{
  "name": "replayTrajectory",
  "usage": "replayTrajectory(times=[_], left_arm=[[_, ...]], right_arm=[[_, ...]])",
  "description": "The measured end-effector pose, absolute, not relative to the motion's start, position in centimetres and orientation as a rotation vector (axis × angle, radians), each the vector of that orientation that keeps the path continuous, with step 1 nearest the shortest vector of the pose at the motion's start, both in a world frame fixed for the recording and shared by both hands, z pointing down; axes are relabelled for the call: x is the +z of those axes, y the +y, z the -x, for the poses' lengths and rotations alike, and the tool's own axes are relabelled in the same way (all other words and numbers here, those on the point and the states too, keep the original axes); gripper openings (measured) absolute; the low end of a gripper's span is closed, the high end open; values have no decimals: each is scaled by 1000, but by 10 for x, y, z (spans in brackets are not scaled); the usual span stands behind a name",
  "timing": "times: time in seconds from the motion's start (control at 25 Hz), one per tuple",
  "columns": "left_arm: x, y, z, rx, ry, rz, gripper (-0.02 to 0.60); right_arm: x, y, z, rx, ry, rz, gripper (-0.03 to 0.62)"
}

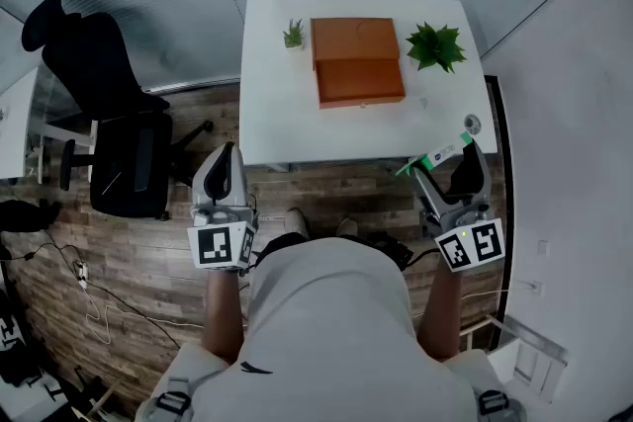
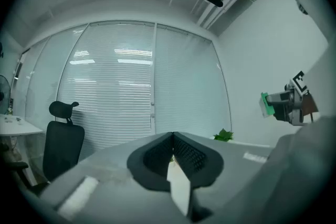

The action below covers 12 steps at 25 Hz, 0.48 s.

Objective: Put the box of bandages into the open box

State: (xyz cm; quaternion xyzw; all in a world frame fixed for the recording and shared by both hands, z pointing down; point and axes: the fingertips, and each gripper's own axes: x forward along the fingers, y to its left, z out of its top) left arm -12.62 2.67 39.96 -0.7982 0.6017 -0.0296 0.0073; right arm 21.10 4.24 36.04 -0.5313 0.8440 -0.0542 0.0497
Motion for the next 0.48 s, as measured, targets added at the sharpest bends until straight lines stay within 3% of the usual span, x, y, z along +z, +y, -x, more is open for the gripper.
replayTrajectory(times=[0.48], left_arm=[[402,27,127,-97,1883,2507,6]], right_arm=[[361,43,-211,-209,2549,1609,495]])
